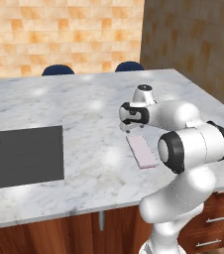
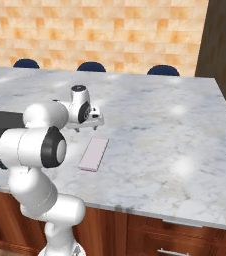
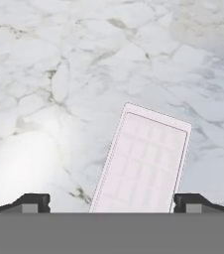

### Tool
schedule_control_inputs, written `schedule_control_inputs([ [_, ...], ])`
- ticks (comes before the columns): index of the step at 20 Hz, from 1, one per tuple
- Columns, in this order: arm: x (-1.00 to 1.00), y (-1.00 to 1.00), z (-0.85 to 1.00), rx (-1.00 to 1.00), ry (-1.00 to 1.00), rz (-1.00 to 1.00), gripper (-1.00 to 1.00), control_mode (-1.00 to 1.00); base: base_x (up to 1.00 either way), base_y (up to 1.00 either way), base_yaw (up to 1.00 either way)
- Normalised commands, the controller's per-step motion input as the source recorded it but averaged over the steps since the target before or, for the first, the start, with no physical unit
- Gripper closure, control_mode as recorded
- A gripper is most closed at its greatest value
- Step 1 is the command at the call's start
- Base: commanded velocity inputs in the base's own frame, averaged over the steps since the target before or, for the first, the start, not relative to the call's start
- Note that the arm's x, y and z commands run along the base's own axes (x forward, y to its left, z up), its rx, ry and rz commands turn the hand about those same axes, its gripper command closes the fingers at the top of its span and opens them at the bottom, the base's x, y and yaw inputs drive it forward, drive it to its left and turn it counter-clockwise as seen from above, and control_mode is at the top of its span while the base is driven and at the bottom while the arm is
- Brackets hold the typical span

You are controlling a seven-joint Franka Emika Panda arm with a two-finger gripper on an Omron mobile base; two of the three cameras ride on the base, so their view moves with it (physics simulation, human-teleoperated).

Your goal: The ice cube tray has been filled with water. Take the tray and place it in the freezer to make ice. Close the freezer door after placing the tray.

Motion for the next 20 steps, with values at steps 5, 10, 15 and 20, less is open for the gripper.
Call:
schedule_control_inputs([
  [5,0.48,0.12,-0.34,0.00,0.05,0.00,-1.00,-1.00,0.00,0.00,0.00],
  [10,0.47,0.05,-0.37,0.00,0.04,0.00,-1.00,-1.00,0.00,0.00,0.00],
  [15,0.36,0.00,-0.33,0.00,0.05,0.00,-1.00,-1.00,0.00,0.00,0.00],
  [20,0.22,0.00,-0.36,0.00,0.02,0.03,-1.00,-1.00,0.00,0.00,0.00],
])
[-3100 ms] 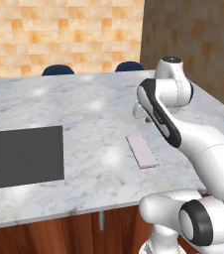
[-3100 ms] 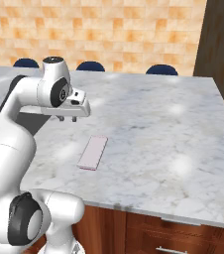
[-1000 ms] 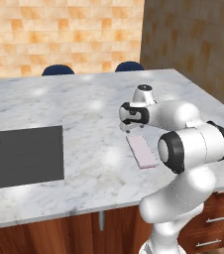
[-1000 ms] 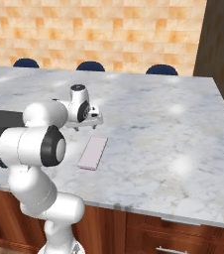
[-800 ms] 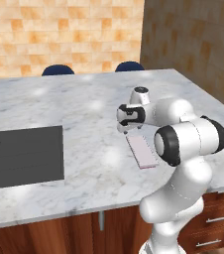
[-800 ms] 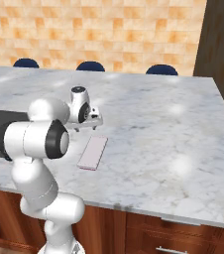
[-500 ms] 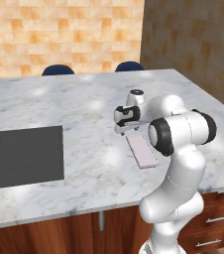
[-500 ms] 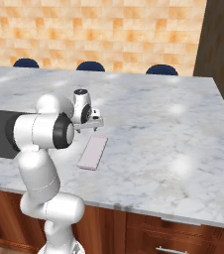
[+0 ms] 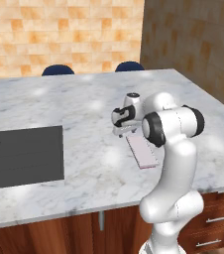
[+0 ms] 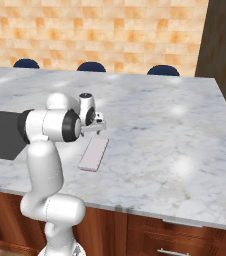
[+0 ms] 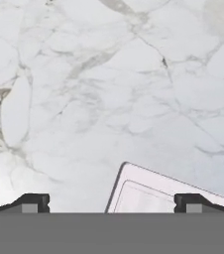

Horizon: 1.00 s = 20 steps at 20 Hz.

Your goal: The ice cube tray has been filled with water. Take the tray and place it in the freezer to make ice. Close the freezer door after placing the tray.

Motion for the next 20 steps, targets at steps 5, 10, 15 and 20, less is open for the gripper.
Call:
schedule_control_inputs([
  [5,0.22,0.00,-0.44,-0.01,0.00,0.03,-1.00,-1.00,0.00,0.00,0.00],
  [10,0.15,0.00,-0.41,-0.01,0.01,0.03,-1.00,-1.00,0.00,0.00,0.00],
  [15,0.00,0.00,-0.26,0.00,0.01,0.04,-1.00,-1.00,0.00,0.00,0.00],
  [20,0.01,0.00,-0.21,-0.01,0.00,0.01,-1.00,-1.00,0.00,0.00,0.00],
])
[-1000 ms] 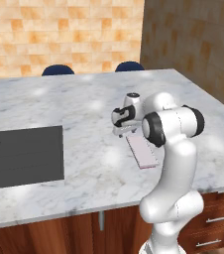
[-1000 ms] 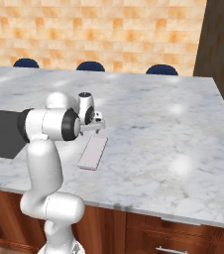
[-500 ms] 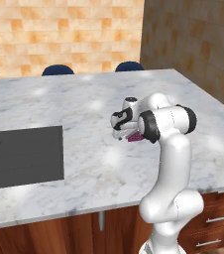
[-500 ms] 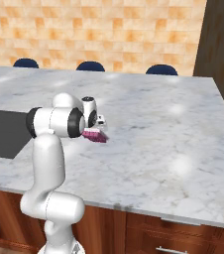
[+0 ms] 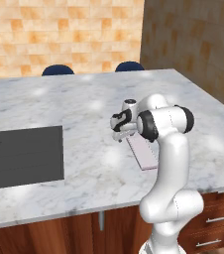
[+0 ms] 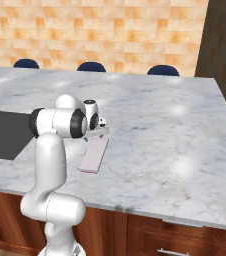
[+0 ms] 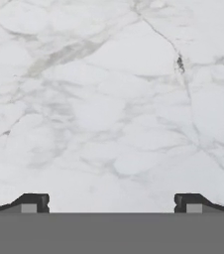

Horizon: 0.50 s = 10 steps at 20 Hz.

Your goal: The ice cube tray has been filled with water. Take the tray and place it in the freezer to make ice. Close the freezer door after placing the tray.

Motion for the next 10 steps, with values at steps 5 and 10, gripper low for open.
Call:
schedule_control_inputs([
  [5,-0.24,-0.03,-0.23,0.00,0.01,0.01,-1.00,-1.00,0.00,0.00,0.00],
  [10,-0.93,-0.42,-0.16,0.00,0.00,0.01,-1.00,-1.00,0.00,0.00,0.00],
])
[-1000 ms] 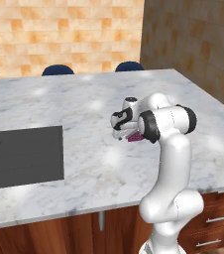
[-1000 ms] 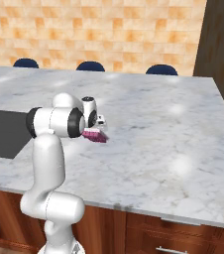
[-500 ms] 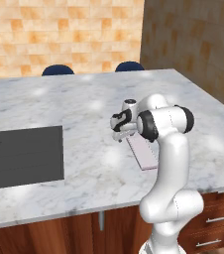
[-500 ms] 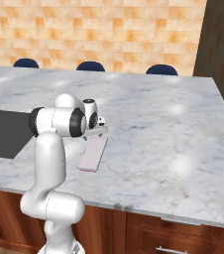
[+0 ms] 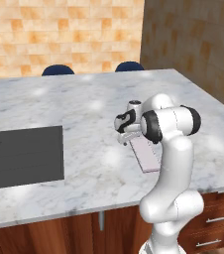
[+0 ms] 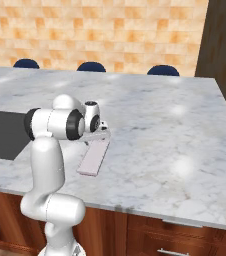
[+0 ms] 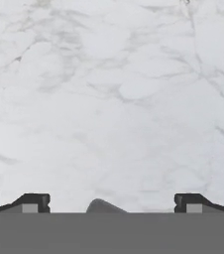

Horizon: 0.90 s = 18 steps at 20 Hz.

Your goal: The ice cube tray has been filled with water. Take the tray and place it in the freezer to make ice. Close the freezer door after placing the tray.

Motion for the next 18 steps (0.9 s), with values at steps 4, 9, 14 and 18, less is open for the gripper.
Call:
schedule_control_inputs([
  [4,-0.56,-0.65,-0.06,0.01,-0.01,0.06,-1.00,-1.00,0.00,0.00,0.00],
  [9,-0.49,-0.50,-0.04,0.01,-0.01,0.09,-1.00,-1.00,0.00,0.00,0.00],
  [14,-0.41,-0.47,-0.06,0.00,-0.04,0.14,-1.00,-1.00,0.00,0.00,0.00],
  [18,-0.39,-0.46,-0.05,0.00,-0.03,0.16,-1.00,-1.00,0.00,0.00,0.00],
])
